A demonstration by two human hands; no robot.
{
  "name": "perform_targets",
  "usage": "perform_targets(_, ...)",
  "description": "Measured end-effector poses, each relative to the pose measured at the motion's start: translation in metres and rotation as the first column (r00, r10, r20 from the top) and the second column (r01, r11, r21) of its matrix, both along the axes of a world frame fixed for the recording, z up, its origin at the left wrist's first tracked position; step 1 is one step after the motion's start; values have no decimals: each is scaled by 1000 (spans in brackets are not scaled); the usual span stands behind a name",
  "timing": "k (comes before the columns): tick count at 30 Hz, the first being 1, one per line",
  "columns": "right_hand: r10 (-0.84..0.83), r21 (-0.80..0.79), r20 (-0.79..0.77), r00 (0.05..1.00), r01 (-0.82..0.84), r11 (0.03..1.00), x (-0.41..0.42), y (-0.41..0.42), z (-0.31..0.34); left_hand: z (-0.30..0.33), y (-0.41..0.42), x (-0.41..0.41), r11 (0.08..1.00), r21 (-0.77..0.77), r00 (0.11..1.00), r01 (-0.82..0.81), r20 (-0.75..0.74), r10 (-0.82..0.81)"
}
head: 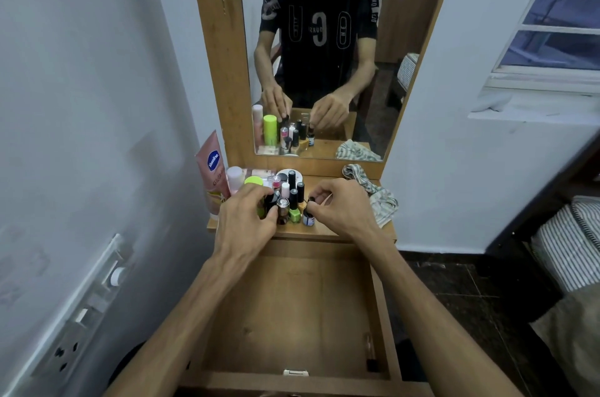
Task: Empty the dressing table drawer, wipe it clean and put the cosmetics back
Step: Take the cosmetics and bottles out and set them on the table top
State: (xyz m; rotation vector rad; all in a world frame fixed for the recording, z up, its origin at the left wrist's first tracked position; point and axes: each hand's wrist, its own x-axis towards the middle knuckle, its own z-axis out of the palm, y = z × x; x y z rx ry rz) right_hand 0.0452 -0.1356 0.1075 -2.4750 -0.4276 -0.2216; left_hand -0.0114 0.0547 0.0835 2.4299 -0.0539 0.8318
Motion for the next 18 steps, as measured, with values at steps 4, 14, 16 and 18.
perform_targets(4, 3, 30, 1, 1000, -3, 1000, 2, 0, -5, -2, 1, 1, 999, 44, 1000, -4, 27, 3)
perform_targets(14, -3, 40, -12, 1000, 3, 999, -22, -27, -15, -5, 4, -3, 993, 116, 1000, 13, -11, -12)
perform_targets(16, 17, 16, -37, 999, -17, 1000, -40, -39, -20, -7, 5, -6, 995, 104, 1000, 11, -10, -10)
perform_targets(18, 41, -67, -123, 992, -49, 997, -59, -52, -27, -9, 5, -11, 996, 90, 1000, 16, 2, -17)
